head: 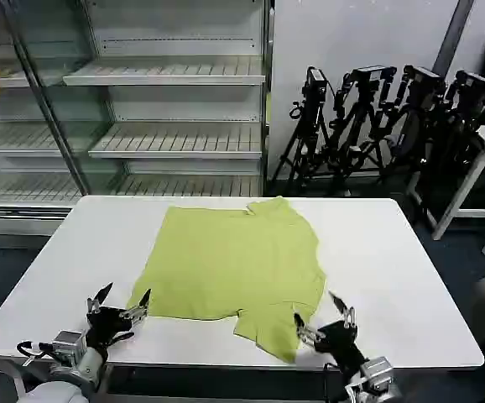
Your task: Fold and organize the clothes.
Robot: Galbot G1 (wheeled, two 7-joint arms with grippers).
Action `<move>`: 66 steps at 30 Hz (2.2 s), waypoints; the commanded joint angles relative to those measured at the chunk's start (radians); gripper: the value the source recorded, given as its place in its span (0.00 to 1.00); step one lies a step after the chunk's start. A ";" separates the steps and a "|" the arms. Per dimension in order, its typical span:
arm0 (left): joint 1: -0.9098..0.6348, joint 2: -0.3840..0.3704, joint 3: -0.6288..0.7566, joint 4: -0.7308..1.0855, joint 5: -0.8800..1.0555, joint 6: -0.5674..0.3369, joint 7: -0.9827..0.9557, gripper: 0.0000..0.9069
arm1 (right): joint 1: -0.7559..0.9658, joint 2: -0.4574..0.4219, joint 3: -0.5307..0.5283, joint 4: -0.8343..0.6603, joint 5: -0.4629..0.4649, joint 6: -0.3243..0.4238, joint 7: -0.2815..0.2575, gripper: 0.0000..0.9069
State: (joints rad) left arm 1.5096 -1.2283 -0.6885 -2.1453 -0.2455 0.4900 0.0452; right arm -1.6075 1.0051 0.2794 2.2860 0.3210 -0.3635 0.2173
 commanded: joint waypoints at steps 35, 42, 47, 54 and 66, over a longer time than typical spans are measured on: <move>-0.004 -0.006 -0.033 0.077 -0.027 0.086 0.019 0.02 | -0.005 -0.020 -0.080 0.000 0.071 -0.122 0.032 0.00; -0.004 -0.007 -0.029 0.079 -0.027 0.086 0.026 0.02 | 0.001 -0.022 -0.075 -0.007 0.115 -0.105 0.029 0.00; -0.009 -0.008 -0.020 0.068 -0.028 0.085 0.037 0.02 | 0.006 -0.023 -0.071 -0.002 0.117 -0.082 0.019 0.00; -0.057 -0.002 -0.024 0.035 -0.044 0.073 0.039 0.02 | 0.051 -0.031 -0.020 0.025 0.165 -0.059 -0.019 0.00; -0.250 -0.025 0.044 0.125 -0.039 0.064 0.030 0.02 | 0.363 0.017 -0.003 -0.145 0.238 -0.111 -0.062 0.00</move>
State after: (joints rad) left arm 1.4045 -1.2459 -0.6860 -2.0845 -0.2845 0.5593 0.0747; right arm -1.3932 1.0106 0.2653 2.2143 0.5293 -0.4650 0.1666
